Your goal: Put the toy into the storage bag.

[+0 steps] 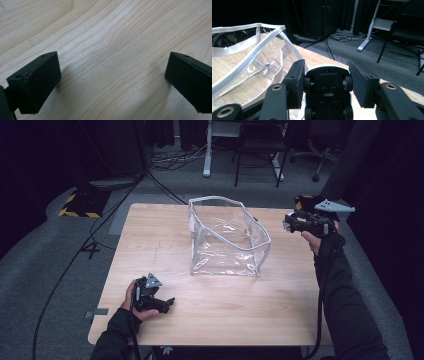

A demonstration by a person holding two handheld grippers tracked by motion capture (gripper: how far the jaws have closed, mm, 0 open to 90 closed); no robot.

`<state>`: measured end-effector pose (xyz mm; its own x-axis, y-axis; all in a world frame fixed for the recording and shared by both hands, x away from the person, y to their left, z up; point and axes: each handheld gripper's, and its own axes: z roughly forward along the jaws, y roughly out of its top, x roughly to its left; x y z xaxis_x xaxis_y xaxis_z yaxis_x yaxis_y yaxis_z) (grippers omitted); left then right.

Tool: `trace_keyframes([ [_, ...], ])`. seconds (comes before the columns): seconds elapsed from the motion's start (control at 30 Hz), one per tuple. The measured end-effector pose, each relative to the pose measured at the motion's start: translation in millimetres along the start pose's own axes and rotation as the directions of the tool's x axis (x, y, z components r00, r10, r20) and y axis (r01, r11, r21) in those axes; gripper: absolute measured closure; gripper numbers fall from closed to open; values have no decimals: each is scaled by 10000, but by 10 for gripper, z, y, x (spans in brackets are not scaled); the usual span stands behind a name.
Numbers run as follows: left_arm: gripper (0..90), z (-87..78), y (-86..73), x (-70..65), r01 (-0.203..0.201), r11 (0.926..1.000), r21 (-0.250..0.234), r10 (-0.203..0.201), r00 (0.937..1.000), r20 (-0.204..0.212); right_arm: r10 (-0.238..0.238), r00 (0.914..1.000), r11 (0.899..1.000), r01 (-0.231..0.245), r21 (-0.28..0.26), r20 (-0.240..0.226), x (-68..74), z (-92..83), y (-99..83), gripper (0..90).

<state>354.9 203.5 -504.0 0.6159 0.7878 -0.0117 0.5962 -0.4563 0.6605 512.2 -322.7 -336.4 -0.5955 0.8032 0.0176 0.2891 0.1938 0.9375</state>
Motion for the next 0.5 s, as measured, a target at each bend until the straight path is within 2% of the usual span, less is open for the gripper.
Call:
trace_keyframes([
  [0.17,6,-1,0,0,-7,10000,3,7,10000,-3,-36,9999,10000,36,17,-125,29,43,37,489],
  [0.27,6,0,0,0,-1,10000,0,1,10000,-5,-216,9997,9998,217,45,-98,46,65,60,489],
  [0.5,6,0,0,0,3,10000,0,-3,10000,-3,-36,9999,9999,34,-145,-131,52,101,188,489],
])
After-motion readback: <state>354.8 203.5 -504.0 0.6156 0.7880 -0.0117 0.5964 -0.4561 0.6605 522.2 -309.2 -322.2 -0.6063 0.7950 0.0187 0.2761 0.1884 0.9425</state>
